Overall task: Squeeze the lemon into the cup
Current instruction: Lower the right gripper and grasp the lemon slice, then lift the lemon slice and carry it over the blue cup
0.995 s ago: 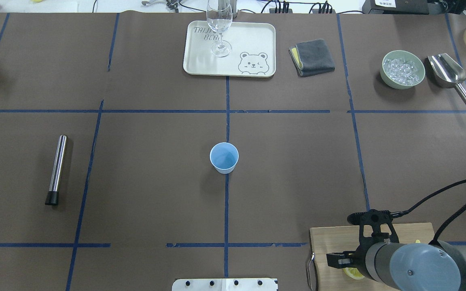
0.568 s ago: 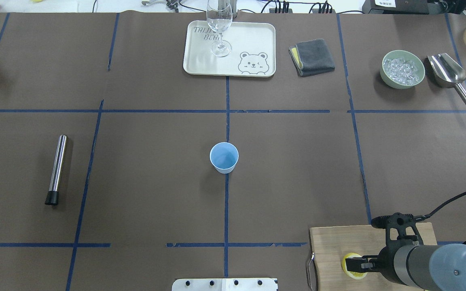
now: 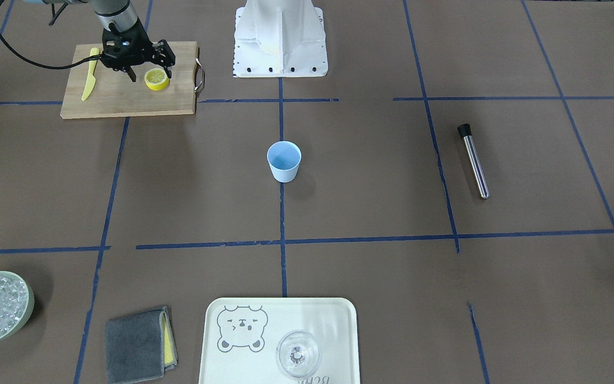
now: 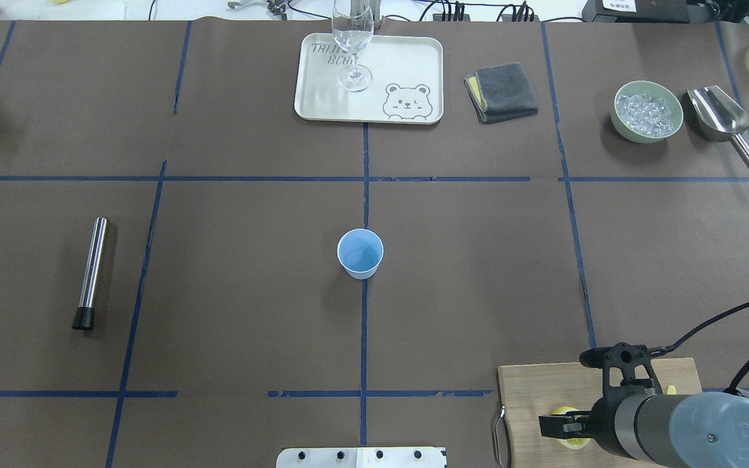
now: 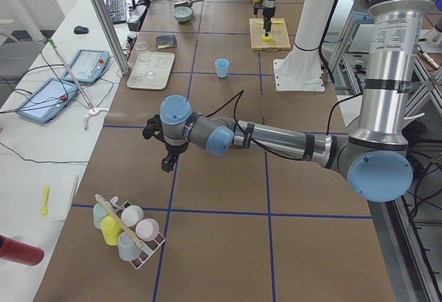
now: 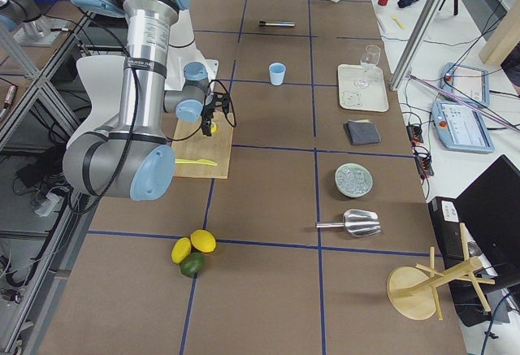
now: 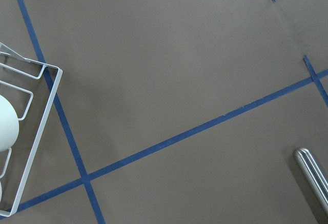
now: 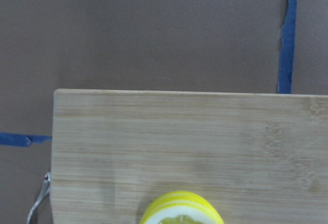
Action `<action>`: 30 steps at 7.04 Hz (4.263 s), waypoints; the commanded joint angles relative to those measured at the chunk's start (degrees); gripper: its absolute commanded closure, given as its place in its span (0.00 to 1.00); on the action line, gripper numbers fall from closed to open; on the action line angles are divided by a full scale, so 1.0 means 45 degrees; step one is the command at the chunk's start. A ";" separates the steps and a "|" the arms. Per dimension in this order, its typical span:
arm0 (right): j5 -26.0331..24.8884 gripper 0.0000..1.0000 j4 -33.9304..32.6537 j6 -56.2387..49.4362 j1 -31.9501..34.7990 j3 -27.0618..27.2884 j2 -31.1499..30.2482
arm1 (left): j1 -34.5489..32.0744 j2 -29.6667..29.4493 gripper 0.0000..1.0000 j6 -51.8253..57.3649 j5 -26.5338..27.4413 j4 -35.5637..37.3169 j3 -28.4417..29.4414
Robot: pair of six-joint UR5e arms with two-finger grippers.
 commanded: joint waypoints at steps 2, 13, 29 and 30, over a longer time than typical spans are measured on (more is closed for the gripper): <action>-0.0030 0.00 -0.0646 0.0002 0.0097 -0.0025 0.0363 | -0.0055 0.0454 0.00 -0.0011 0.0019 0.0019 -0.0612; 0.0244 0.28 -0.0626 0.0022 0.0039 -0.0415 0.0403 | -0.0016 0.0435 0.00 -0.0011 0.0000 0.0020 -0.0555; 0.2038 0.56 -0.6240 -0.0017 0.3627 -0.0838 0.7650 | -0.0075 0.0474 0.00 -0.0089 -0.0019 0.0000 -0.0615; 0.2292 0.56 -0.6677 0.0002 0.4135 -0.1676 0.8925 | -0.0075 0.0474 0.00 -0.0070 -0.0019 0.0000 -0.0576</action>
